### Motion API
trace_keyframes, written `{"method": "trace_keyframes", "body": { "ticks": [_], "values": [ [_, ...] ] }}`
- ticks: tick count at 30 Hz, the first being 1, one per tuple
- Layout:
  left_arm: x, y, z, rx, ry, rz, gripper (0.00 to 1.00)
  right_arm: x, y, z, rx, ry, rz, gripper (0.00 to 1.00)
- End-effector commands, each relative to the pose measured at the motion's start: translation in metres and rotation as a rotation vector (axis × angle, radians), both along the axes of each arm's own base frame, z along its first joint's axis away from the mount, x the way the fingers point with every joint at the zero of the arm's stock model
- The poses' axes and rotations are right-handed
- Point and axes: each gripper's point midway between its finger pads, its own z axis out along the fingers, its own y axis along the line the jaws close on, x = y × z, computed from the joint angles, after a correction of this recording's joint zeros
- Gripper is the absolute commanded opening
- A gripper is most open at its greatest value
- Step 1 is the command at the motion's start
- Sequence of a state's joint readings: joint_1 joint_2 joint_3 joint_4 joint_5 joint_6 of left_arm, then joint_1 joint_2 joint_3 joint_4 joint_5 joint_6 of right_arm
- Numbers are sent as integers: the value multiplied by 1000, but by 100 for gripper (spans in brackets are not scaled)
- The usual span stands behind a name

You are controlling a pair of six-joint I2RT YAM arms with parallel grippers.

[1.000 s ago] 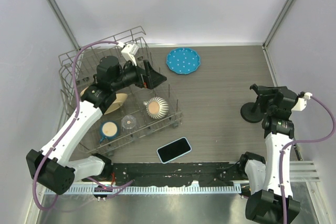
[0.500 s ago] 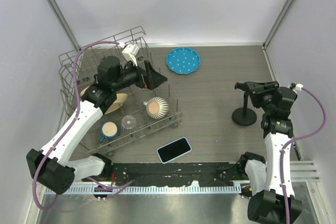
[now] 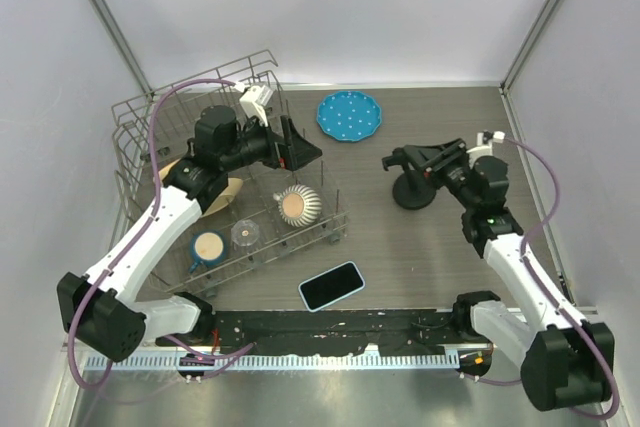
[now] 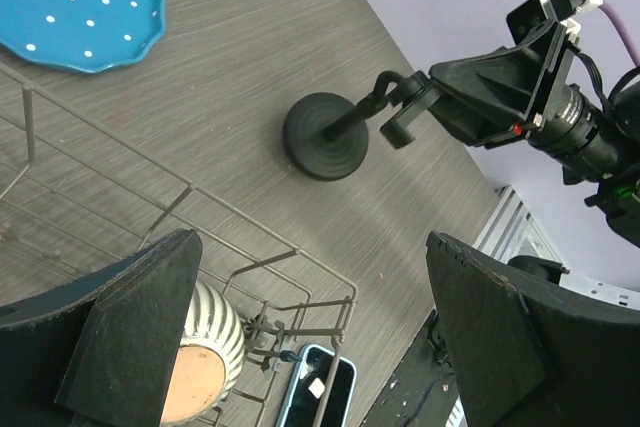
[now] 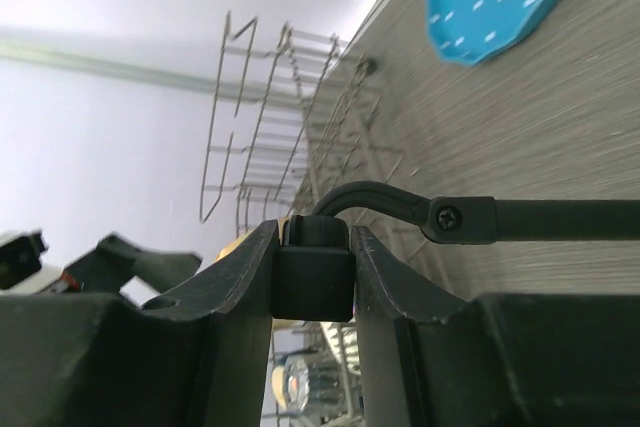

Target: Place the phone on the phone stand

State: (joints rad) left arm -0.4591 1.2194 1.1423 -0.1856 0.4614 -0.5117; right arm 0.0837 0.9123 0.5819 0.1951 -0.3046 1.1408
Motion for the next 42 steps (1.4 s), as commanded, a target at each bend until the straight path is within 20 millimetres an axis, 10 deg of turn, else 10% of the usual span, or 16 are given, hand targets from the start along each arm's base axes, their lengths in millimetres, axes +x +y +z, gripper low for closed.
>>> {"method": "trace_keyframes", "body": {
  "ticks": [1,9,24,42],
  "values": [
    [4,-3,16,-5,-50,-6,100,3,27,70,98,-294,45,1],
    [5,-8,8,0,-29,-19,100,3,65,63,245,-360,101,1],
    [1,-16,3,-3,-5,-48,100,-21,10,0,349,-301,-161,1],
    [-21,-44,-8,33,25,-147,100,-39,-23,-100,-55,6,-296,1]
  ]
}}
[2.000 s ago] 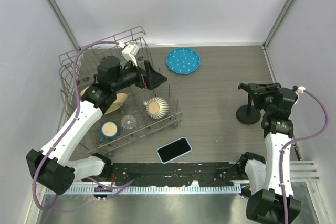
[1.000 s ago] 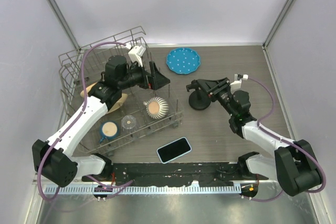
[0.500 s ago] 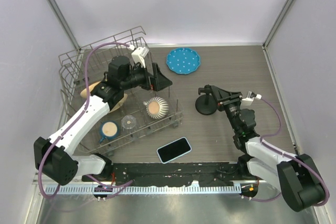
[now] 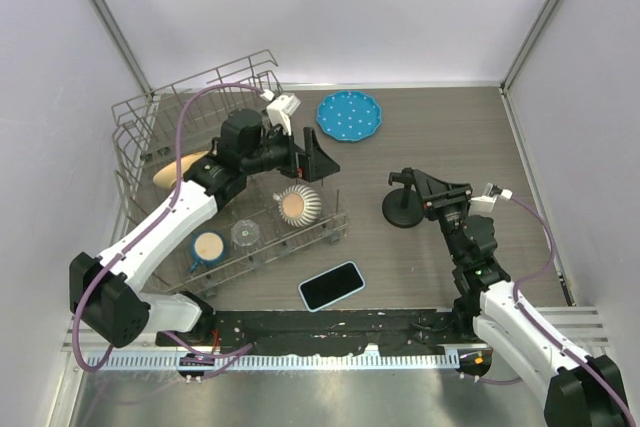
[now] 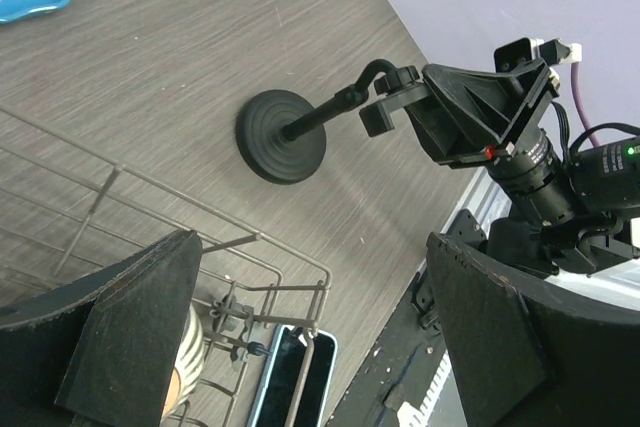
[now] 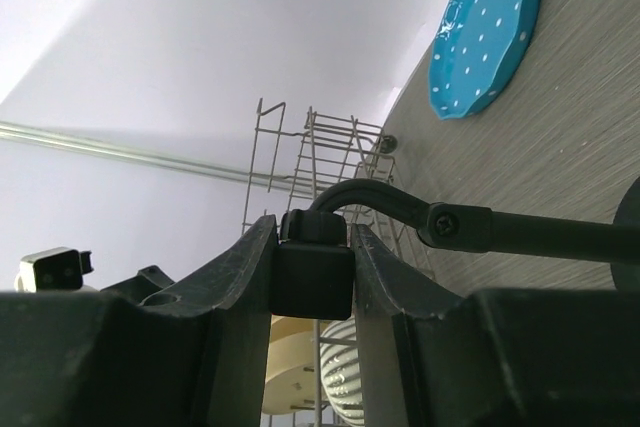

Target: Place the phone on the phone stand

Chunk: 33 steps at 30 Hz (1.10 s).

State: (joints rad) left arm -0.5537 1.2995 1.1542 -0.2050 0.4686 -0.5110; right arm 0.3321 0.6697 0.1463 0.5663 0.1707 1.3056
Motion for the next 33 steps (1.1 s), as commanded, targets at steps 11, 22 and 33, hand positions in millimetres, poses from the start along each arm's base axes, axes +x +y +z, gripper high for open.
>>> {"method": "trace_keyframes", "body": {
  "ticks": [11,22,33],
  "values": [
    [-9,-12,18,-4,-54,-52,100,14,29,9,-157,-67,132,1],
    [-5,-9,17,14,-71,-26,100,40,73,74,47,-227,277,1],
    [-5,-8,16,22,-72,-22,100,48,63,37,147,-188,256,1]
  ]
}}
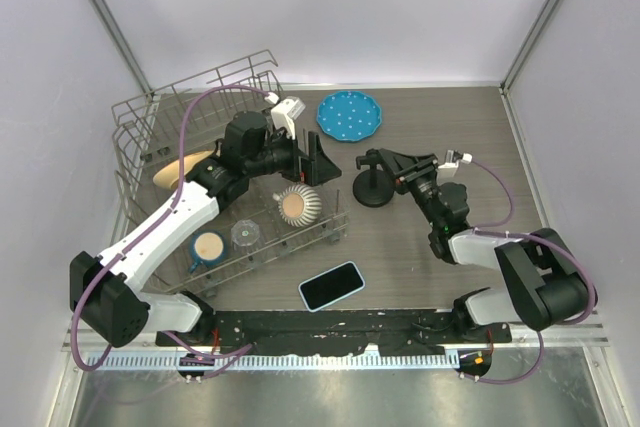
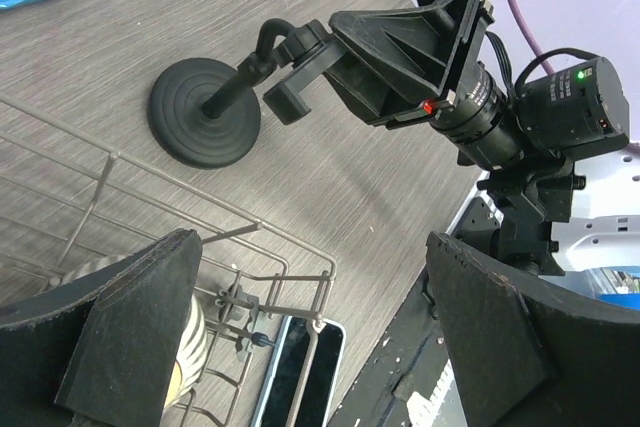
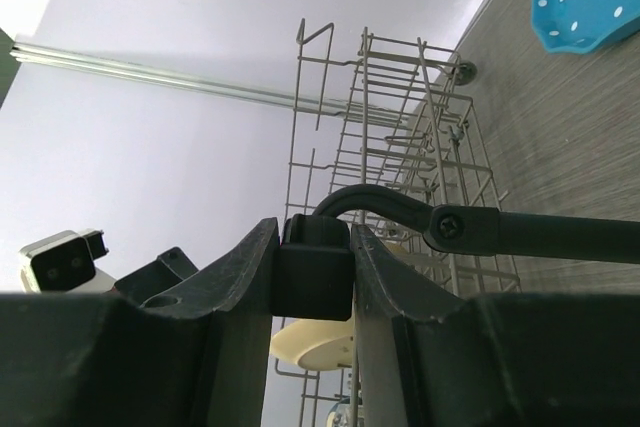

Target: Place the phone on the phone stand

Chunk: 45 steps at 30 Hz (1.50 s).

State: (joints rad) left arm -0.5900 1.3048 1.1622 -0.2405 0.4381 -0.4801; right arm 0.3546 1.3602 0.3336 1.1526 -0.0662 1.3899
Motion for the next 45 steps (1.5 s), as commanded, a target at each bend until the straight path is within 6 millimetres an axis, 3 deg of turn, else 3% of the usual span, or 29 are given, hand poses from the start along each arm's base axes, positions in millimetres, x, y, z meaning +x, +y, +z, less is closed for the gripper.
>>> {"method": "trace_keyframes", "body": {
  "ticks": [1,6,14,23,28,31,32,35,40,45],
  "values": [
    [2,-2,24,-21,-71,-6,100,-9,-15,21,65,-102,-23,1],
    [0,-1,30,-31,-80,-9,100,-14,-41,-20,6,-14,-76,1],
    [-2,-1,33,-34,-87,-11,100,-15,-54,-61,-53,77,-92,1],
    [-1,-1,30,-29,-78,-11,100,-5,-61,-84,-192,167,-133,1],
    [-1,-1,30,-29,-75,-11,100,-3,-64,-73,-295,166,-146,1],
    [-2,-2,32,-32,-80,-15,100,-4,-60,-63,-325,151,-113,33],
    [-2,-1,33,-33,-81,-15,100,-4,-59,-60,-333,146,-107,52],
    [-2,0,34,-34,-92,-11,100,-5,-56,-52,-369,146,-83,72],
    [-4,0,35,-30,-84,-20,100,-10,-66,-48,-519,204,-88,82],
    [-3,4,40,-25,-112,7,100,-31,-83,-53,-630,317,-92,82]
  ]
}}
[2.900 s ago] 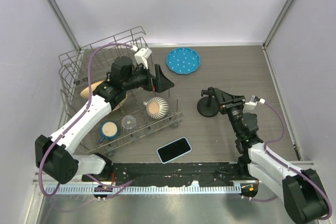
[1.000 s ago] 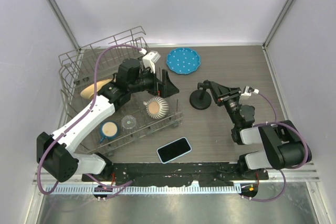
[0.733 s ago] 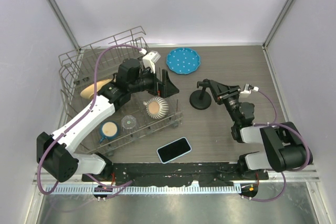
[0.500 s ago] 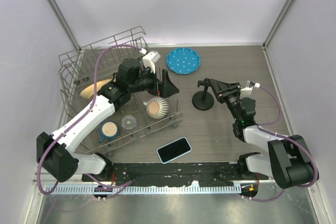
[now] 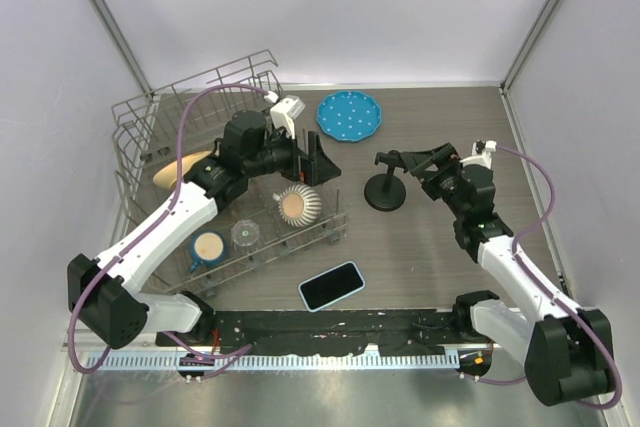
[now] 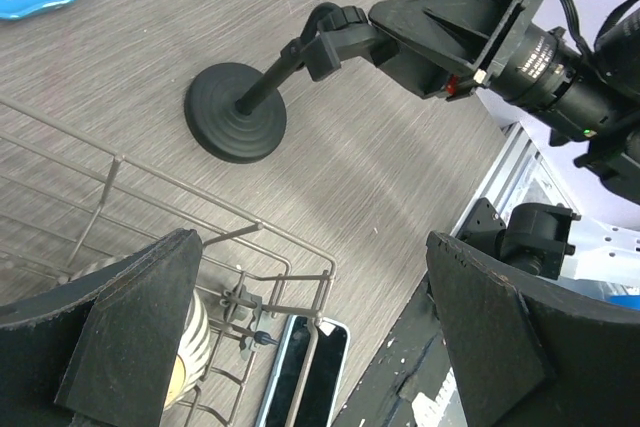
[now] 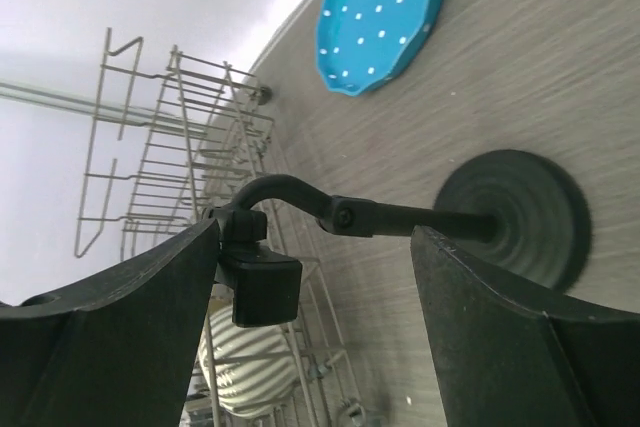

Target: Place the phone on the phone stand

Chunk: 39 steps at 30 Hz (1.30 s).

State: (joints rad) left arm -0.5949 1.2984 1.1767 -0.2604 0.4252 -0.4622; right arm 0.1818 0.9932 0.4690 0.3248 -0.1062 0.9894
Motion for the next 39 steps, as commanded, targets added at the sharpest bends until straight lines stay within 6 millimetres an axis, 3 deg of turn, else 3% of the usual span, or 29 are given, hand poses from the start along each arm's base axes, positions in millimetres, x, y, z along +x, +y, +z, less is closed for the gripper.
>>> {"method": "trace_keyframes", "body": {
  "ticks": [1,5,12,14,20,25,31,39],
  "values": [
    [-5,2,37,-41,-93,-6,100,-28,-18,-31,-177,166,-5,82],
    [-6,4,40,-40,-115,6,100,-45,-37,-20,-260,141,-51,83],
    [-7,5,42,-39,-120,6,100,-61,-45,-2,-419,116,2,83],
    [-8,3,43,-47,-115,0,100,-60,-45,5,-428,96,3,83],
    [-6,2,37,-39,-101,0,100,-47,-10,23,-303,9,136,83],
    [-5,0,34,-28,-99,-2,100,-43,5,39,-305,-94,222,83],
    [-7,-3,33,-33,-84,-19,100,-37,-3,60,-408,-144,204,83],
    [-6,-4,29,-26,-74,-21,100,-32,-29,63,-419,30,50,83]
  ]
}}
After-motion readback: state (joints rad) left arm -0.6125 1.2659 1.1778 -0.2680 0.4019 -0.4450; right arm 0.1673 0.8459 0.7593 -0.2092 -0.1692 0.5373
